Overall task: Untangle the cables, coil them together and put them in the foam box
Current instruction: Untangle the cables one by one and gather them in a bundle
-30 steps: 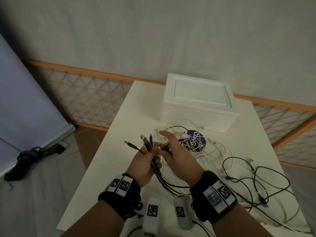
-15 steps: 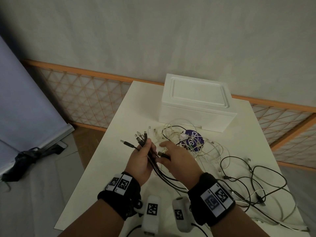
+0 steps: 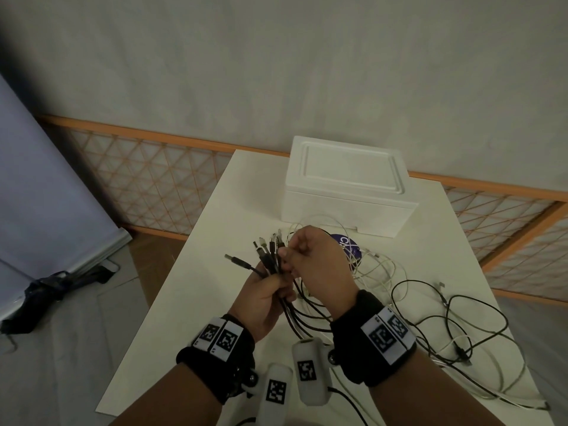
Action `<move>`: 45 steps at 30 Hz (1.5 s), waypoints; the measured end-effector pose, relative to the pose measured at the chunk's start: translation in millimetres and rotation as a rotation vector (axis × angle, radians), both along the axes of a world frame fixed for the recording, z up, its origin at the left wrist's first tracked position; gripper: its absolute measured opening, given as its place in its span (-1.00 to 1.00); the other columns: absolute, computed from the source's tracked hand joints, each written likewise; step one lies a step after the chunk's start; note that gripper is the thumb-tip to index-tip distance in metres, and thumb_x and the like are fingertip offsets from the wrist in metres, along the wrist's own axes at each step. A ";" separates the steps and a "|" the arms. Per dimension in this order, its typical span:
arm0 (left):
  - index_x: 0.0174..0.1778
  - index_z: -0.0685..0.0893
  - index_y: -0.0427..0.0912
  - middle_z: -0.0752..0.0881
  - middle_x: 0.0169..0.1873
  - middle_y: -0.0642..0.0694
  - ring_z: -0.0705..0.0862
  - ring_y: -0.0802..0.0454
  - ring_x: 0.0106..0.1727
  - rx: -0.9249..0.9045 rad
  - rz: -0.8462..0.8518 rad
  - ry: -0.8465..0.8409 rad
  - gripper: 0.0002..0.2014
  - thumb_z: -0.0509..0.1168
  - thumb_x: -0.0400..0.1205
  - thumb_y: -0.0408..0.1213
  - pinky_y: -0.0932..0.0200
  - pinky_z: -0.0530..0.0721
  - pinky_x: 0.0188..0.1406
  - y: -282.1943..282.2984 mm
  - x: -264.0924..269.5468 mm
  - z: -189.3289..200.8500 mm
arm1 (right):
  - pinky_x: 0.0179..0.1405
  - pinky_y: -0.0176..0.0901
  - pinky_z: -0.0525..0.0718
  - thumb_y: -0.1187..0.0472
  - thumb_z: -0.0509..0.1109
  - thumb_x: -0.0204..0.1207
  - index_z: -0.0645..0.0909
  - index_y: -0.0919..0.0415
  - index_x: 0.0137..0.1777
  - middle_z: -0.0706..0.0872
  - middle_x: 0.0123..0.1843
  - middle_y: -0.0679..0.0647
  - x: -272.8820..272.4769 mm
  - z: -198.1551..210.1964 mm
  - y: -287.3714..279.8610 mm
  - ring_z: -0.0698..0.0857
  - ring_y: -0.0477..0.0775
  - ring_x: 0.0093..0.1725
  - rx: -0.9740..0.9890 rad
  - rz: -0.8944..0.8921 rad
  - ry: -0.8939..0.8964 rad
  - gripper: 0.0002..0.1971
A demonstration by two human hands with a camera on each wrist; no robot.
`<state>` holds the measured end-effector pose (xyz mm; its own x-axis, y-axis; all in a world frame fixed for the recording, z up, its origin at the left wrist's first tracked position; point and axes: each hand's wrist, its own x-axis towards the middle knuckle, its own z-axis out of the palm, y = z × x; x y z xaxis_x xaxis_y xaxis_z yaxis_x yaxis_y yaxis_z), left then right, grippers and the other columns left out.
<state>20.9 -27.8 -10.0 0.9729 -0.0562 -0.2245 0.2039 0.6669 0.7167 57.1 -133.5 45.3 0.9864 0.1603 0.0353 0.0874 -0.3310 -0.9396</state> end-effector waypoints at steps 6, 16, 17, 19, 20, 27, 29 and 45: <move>-0.30 0.56 -0.17 0.50 -0.54 0.00 0.32 0.13 -0.54 0.031 -0.022 0.019 -0.83 0.27 0.35 -0.55 0.24 0.38 -0.49 2.5 -4.5 0.2 | -0.21 0.09 0.74 0.35 0.48 0.47 0.55 0.15 -0.24 0.73 -0.39 0.09 -4.8 -1.9 1.8 0.74 0.10 -0.34 0.110 0.029 0.028 -0.83; -0.27 0.64 -0.25 0.54 -0.38 -0.20 0.59 -0.03 -0.35 0.086 -0.028 0.107 -0.86 0.37 0.56 -0.28 0.17 0.61 -0.42 16.0 -2.4 -8.7 | 0.21 -0.49 0.49 -0.10 0.59 0.26 0.32 0.02 0.41 0.35 0.35 -0.07 -40.1 -40.7 9.1 0.47 -0.22 0.27 -0.128 0.167 -0.199 -0.24; -0.33 0.59 -0.25 0.52 -0.44 -0.16 0.57 0.00 -0.42 0.089 0.003 0.134 -0.82 0.35 0.56 -0.27 0.18 0.62 -0.46 16.7 -1.8 -8.4 | 0.26 -0.40 0.51 -0.16 0.59 0.24 0.25 0.04 0.48 0.35 0.36 -0.06 -37.4 -46.3 3.0 0.49 -0.17 0.29 -0.180 0.230 -0.120 -0.13; -0.34 0.54 -0.23 0.54 -0.48 -0.10 0.59 0.04 -0.47 -0.009 0.088 0.157 -0.81 0.33 0.55 -0.26 0.17 0.69 -0.39 18.8 1.3 -5.8 | 0.12 -0.23 0.63 -0.06 0.59 0.32 0.29 0.05 0.46 0.60 0.26 0.04 -29.5 -53.4 -16.5 0.68 -0.08 0.10 -0.370 0.418 0.095 -0.23; -0.33 0.55 -0.22 0.60 -0.46 -0.10 0.63 0.04 -0.46 -0.064 0.124 0.175 -0.80 0.32 0.57 -0.23 0.13 0.75 -0.30 20.8 3.4 -7.6 | 0.04 -0.16 0.68 0.00 0.54 0.41 0.43 0.10 0.35 0.72 0.10 0.07 -26.6 -56.4 -27.1 0.73 -0.05 -0.03 -0.510 0.529 0.169 -0.44; -0.55 0.39 -0.06 0.23 -0.70 0.06 0.21 0.15 -0.71 -0.119 0.242 0.312 -0.58 0.29 0.58 0.02 0.30 0.31 -0.70 51.2 6.6 -29.7 | -0.19 -0.07 0.56 -0.32 0.30 0.48 0.49 0.02 -0.20 0.53 -0.31 -0.10 -24.9 -75.4 -84.6 0.57 -0.03 -0.24 -0.897 0.603 0.141 -0.61; -0.52 0.34 -0.05 0.21 -0.72 0.06 0.17 0.15 -0.74 -0.111 0.315 0.374 -0.54 0.24 0.67 0.00 0.31 0.21 -0.72 66.6 7.3 -38.9 | -0.20 -0.10 0.54 -0.35 0.32 0.45 0.47 -0.03 -0.25 0.51 -0.31 -0.11 -22.4 -74.1 -110.5 0.54 -0.08 -0.25 -0.941 0.516 0.151 -0.61; -0.39 0.35 -0.12 0.25 -0.65 0.04 0.22 0.18 -0.70 0.071 0.233 0.501 -0.66 0.27 0.67 -0.45 0.30 0.26 -0.74 51.4 5.9 -70.3 | 0.19 -0.12 0.56 -0.02 0.18 0.68 0.69 0.11 0.18 0.72 0.17 0.03 11.0 -79.7 -114.7 0.65 0.04 0.19 -0.877 0.301 0.174 -0.67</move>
